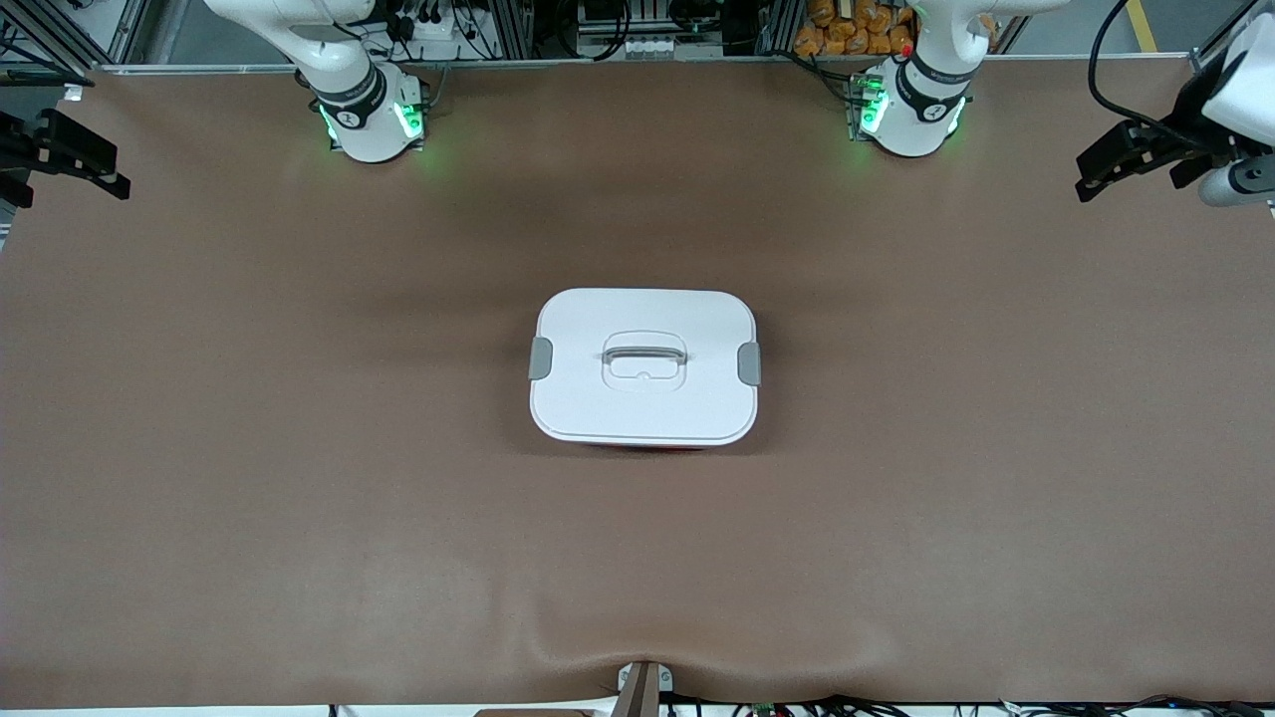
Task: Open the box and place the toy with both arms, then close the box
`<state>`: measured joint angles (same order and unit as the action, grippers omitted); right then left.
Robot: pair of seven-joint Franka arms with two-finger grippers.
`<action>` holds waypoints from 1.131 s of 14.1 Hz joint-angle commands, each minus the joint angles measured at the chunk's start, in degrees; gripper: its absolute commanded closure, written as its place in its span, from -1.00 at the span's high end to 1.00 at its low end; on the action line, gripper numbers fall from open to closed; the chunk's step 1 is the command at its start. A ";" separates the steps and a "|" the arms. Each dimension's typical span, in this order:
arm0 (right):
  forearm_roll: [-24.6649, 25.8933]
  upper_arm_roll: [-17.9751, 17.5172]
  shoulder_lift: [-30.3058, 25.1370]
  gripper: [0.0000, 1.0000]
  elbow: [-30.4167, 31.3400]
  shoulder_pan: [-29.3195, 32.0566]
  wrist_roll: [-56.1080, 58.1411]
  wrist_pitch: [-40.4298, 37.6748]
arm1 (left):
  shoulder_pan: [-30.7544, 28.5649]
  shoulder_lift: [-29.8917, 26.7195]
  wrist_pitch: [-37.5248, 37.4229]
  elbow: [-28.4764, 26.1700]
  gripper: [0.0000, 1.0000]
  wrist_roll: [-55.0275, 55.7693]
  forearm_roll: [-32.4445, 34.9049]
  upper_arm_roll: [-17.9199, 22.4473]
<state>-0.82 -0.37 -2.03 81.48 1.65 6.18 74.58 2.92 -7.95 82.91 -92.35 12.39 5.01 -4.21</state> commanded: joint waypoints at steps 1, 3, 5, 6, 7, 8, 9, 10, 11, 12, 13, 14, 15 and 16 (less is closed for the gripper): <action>-1.20 -0.33 -1.40 1.00 0.96 0.64 0.06 0.21 | -0.19 -0.66 0.85 -0.73 1.00 -1.41 -0.70 -0.27; -1.20 -0.33 -1.40 1.00 0.96 0.64 0.06 -0.05 | -0.37 -0.14 0.67 0.59 1.00 -1.06 -0.70 -0.27; -1.29 -0.33 -1.40 1.00 0.96 0.64 0.06 -0.05 | -0.19 0.21 -0.99 1.64 1.00 -0.97 -0.53 -0.27; -1.55 -0.33 -1.40 1.00 0.96 0.55 0.06 0.04 | -0.19 0.13 -1.52 1.82 1.00 -0.97 -0.52 -0.27; -1.55 -0.33 -1.40 1.00 0.96 0.55 0.06 0.04 | -0.36 0.04 -1.70 2.08 1.00 -1.05 -0.52 -0.27; -1.55 -0.33 -1.40 1.00 0.96 0.64 0.06 -0.05 | -0.45 0.04 -2.05 2.09 1.00 -1.23 -0.61 -0.18; -1.64 -0.33 -1.40 1.00 0.96 0.81 0.06 -0.05 | -0.45 0.13 -2.32 2.09 1.00 -1.06 -0.61 -0.10; -1.55 -0.33 -1.31 1.00 0.96 0.81 0.06 -0.14 | -0.54 0.13 -2.40 2.09 1.00 -1.23 -0.61 0.17; -1.64 -0.33 -1.40 1.00 0.96 0.90 0.06 -0.14 | -0.72 0.04 -2.41 2.09 1.00 -1.32 -0.70 0.26; -1.64 -0.33 -1.40 1.00 0.96 0.81 -0.03 -0.05 | -1.07 0.04 -2.41 2.17 1.00 -1.32 -0.96 0.34; -1.64 -0.33 -1.31 1.00 0.96 0.81 0.06 -0.05 | -1.33 0.04 -2.41 2.17 1.00 -1.32 -1.05 0.34; -1.64 -0.33 -1.40 1.00 0.96 0.81 0.06 -0.05 | -1.42 0.04 -2.41 2.17 1.00 -1.41 -1.23 0.34; -1.64 -0.33 -1.31 1.00 0.96 0.81 0.06 -0.05 | -1.42 0.04 -2.41 2.17 1.00 -1.41 -1.23 0.34; -1.64 -0.33 -1.31 1.00 0.96 0.81 -0.03 -0.05 | -1.42 0.04 -2.49 2.17 1.00 -1.41 -1.31 0.34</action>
<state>-1.53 -0.34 -2.04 81.48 1.65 6.18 74.59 1.98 -7.92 81.82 -91.35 12.35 4.88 -3.87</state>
